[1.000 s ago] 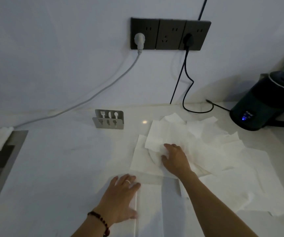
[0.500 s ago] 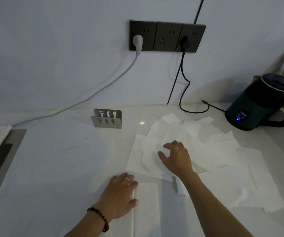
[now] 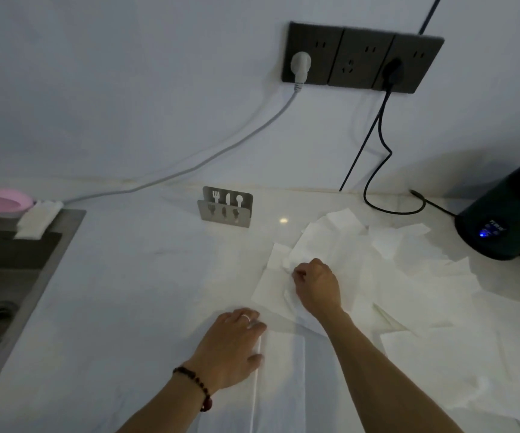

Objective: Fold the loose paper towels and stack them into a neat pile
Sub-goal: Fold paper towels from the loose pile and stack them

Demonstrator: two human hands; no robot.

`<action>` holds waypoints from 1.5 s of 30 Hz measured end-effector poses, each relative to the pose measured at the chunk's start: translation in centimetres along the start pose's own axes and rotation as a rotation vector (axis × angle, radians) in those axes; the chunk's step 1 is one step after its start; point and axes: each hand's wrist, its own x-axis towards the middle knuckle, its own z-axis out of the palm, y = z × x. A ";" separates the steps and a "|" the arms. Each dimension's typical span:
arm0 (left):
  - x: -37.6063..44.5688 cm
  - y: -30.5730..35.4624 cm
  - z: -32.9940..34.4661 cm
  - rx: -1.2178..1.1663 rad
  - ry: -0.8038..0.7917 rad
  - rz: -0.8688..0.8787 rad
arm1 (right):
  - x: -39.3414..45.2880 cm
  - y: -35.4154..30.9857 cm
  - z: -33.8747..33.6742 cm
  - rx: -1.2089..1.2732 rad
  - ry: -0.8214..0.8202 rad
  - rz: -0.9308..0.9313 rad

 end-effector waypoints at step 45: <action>3.6 3.5 -9.8 -1.646 0.181 -0.328 | -12.8 -0.4 -10.0 1.245 -0.064 0.420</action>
